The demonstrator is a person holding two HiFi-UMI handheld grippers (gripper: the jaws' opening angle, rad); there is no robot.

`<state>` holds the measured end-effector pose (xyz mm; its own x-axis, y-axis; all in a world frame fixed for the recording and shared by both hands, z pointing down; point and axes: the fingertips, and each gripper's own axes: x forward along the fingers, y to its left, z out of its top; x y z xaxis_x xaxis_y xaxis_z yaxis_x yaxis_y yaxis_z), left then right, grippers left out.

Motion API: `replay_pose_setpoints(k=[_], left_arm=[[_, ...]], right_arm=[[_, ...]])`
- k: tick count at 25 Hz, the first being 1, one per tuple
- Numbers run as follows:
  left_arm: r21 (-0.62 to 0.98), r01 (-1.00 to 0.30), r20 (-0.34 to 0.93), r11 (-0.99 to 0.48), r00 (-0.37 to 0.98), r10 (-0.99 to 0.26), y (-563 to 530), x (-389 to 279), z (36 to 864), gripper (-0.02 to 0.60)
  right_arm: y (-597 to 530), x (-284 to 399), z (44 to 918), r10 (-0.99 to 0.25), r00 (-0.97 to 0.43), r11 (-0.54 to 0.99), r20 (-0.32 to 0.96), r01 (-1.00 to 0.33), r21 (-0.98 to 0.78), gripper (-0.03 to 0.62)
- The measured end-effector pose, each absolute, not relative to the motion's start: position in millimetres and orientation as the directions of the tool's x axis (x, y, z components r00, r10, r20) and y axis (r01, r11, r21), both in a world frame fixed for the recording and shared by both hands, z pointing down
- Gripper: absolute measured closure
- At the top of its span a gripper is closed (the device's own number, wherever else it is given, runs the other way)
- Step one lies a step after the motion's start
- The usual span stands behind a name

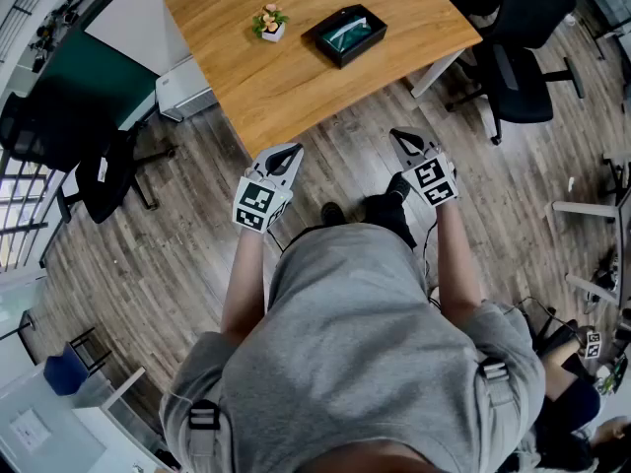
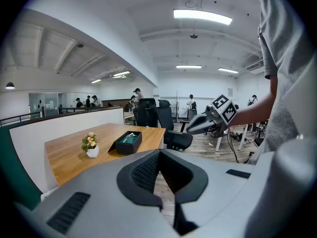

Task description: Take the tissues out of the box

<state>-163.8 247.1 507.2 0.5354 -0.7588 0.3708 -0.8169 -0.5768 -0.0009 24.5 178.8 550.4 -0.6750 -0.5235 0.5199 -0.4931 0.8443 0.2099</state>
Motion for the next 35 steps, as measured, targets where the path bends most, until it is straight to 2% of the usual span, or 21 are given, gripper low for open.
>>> replay_pose_setpoints(k=[20,35], left_arm=[[-0.002,-0.807,0.394,-0.590,0.542,-0.743,258.8,-174.6,504.7,0.560],[-0.011,-0.815,0.389,-0.579,0.530,-0.753,244.1,-176.8,504.8,0.558]], right_arm=[[191.2,15.2,567.2,-0.495,-0.654,0.861,0.571,-0.454,0.227,0.588],[170.5,14.3,560.4,-0.517,-0.648,0.852,0.560,-0.455,0.260,0.586]])
